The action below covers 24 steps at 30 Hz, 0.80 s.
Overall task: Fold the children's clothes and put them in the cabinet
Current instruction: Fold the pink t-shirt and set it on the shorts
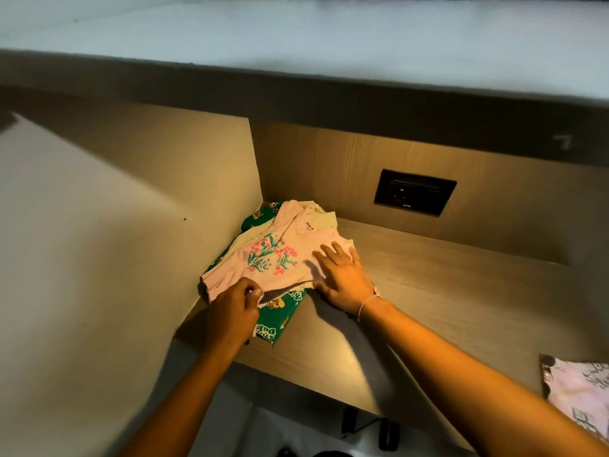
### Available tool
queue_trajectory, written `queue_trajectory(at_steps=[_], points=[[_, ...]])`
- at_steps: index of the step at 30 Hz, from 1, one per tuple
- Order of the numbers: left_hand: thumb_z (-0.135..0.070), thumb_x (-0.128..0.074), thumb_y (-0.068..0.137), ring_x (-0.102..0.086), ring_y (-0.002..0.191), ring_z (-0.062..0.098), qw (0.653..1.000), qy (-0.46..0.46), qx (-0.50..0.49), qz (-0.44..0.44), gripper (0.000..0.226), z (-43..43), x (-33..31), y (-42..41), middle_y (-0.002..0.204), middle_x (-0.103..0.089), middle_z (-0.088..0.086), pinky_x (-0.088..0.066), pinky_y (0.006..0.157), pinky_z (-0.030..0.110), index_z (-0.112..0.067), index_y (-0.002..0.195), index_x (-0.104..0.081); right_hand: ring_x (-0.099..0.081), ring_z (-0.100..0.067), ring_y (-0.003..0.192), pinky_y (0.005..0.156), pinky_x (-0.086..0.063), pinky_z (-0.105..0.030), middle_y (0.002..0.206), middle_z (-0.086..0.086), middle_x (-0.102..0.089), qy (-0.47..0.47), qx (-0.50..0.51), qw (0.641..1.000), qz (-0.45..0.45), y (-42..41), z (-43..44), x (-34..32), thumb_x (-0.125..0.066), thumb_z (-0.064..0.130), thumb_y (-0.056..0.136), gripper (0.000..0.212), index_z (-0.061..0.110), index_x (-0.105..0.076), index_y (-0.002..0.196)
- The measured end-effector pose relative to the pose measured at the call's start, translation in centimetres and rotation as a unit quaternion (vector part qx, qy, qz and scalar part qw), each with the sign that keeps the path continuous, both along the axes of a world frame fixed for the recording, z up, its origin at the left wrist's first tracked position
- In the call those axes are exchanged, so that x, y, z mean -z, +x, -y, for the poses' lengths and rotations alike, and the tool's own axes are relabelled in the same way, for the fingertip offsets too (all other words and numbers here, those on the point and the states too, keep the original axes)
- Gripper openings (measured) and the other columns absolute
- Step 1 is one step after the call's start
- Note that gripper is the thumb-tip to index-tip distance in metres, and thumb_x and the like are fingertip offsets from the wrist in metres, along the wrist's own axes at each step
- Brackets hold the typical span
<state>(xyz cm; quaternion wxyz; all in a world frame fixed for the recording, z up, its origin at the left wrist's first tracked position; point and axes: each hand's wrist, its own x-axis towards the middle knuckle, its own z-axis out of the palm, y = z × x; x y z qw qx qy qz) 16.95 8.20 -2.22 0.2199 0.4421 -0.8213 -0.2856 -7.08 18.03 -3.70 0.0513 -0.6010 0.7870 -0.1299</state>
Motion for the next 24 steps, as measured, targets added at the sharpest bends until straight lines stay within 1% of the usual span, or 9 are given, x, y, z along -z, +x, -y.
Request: queue_trajectory(at_steps=[2, 5, 7, 10, 12, 16, 19, 21, 24], points=[[-0.034, -0.051, 0.096, -0.068, 0.086, 0.017, 0.999, -0.042, 0.016, -0.005, 0.011, 0.2, -1.7, -0.5, 0.108, -0.066, 0.007, -0.059, 0.053, 0.032, -0.023, 0.097, -0.048, -0.013, -0.029, 0.147, 0.116, 0.002, -0.051, 0.159, -0.006, -0.024, -0.046, -0.018, 0.998, -0.032, 1.4, 0.7, -0.1, -0.053, 0.052, 0.087, 0.072, 0.027, -0.025, 0.148], [-0.038, -0.042, 0.094, -0.069, 0.091, 0.023, 0.991, -0.122, 0.048, -0.02, 0.024, -0.1, -4.4, -1.6, 0.113, -0.067, 0.011, -0.046, 0.051, 0.015, -0.016, 0.102, -0.048, -0.016, -0.032, 0.147, 0.117, -0.004, -0.054, 0.156, -0.007, -0.029, -0.029, 0.032, 0.999, -0.028, 3.2, 2.9, -0.5, -0.066, 0.036, 0.084, 0.065, 0.028, -0.037, 0.142], [-0.034, -0.042, 0.095, -0.069, 0.096, 0.03, 0.985, -0.165, 0.052, -0.014, 0.028, -0.2, -6.3, -1.9, 0.114, -0.067, 0.015, -0.046, 0.057, 0.018, -0.009, 0.104, -0.049, -0.026, -0.033, 0.143, 0.116, -0.016, -0.054, 0.151, -0.006, -0.039, -0.033, 0.093, 0.995, -0.012, 2.7, 3.5, -0.9, -0.067, 0.026, 0.085, 0.054, 0.026, -0.047, 0.134], [-0.035, -0.036, 0.094, -0.07, 0.09, 0.036, 0.977, -0.209, 0.034, -0.035, 0.034, 0.1, -8.5, -1.1, 0.107, -0.069, 0.018, -0.049, 0.058, 0.026, -0.006, 0.104, -0.05, -0.056, -0.031, 0.111, 0.094, -0.045, -0.044, 0.116, -0.008, -0.064, -0.153, 0.177, 0.971, 0.047, 0.3, 1.8, -1.8, -0.058, 0.016, 0.086, 0.028, 0.022, -0.061, 0.113], [-0.034, -0.036, 0.093, -0.07, 0.087, 0.038, 0.975, -0.213, 0.017, -0.057, 0.036, 0.3, -9.8, -0.4, 0.103, -0.069, 0.02, -0.047, 0.058, 0.025, -0.004, 0.105, -0.051, -0.061, -0.026, 0.089, 0.075, -0.05, -0.04, 0.094, -0.004, -0.069, -0.238, 0.187, 0.945, 0.127, -1.0, -0.4, -3.3, -0.054, 0.013, 0.088, 0.018, 0.023, -0.064, 0.099], [-0.032, -0.038, 0.094, -0.069, 0.083, 0.033, 0.971, -0.207, 0.041, -0.113, 0.037, -0.2, -12.8, -0.3, 0.099, -0.068, 0.016, -0.048, 0.061, 0.023, -0.001, 0.107, -0.052, -0.065, -0.014, 0.081, 0.073, -0.054, -0.033, 0.085, 0.006, -0.071, -0.346, 0.148, 0.902, 0.211, -2.2, -4.6, -8.5, -0.057, -0.003, 0.081, 0.03, 0.021, -0.07, 0.093], [-0.028, -0.04, 0.098, -0.06, 0.071, 0.006, 0.973, -0.159, 0.07, -0.154, 0.022, -0.3, -15.7, -1.3, 0.085, -0.061, -0.004, -0.041, 0.055, 0.008, -0.01, 0.102, -0.052, -0.065, -0.001, 0.082, 0.075, -0.052, -0.02, 0.083, 0.02, -0.071, -0.399, 0.12, 0.876, 0.244, -3.9, -9.2, -13.5, -0.052, -0.018, 0.074, 0.046, 0.02, -0.071, 0.093], [-0.026, -0.042, 0.101, -0.057, 0.07, 0.004, 0.98, -0.073, 0.107, -0.153, 0.01, -0.3, -17.4, -2.7, 0.083, -0.057, -0.01, -0.043, 0.051, 0.006, -0.02, 0.099, -0.05, -0.064, 0.003, 0.083, 0.075, -0.049, -0.014, 0.086, 0.021, -0.071, -0.388, 0.104, 0.882, 0.248, -4.8, -12.3, -16.8, -0.048, -0.021, 0.072, 0.05, 0.019, -0.07, 0.094], [-0.041, -0.05, 0.093, -0.059, 0.068, 0.005, 0.961, 0.097, 0.211, -0.151, 0.014, -0.8, -19.2, -6.1, 0.082, -0.058, -0.007, -0.047, 0.051, 0.011, -0.027, 0.092, -0.053, -0.064, -0.005, 0.079, 0.07, -0.052, -0.018, 0.084, 0.004, -0.07, -0.363, 0.152, 0.874, 0.285, -5.9, -15.5, -20.2, -0.039, -0.022, 0.069, 0.052, 0.013, -0.069, 0.094]])
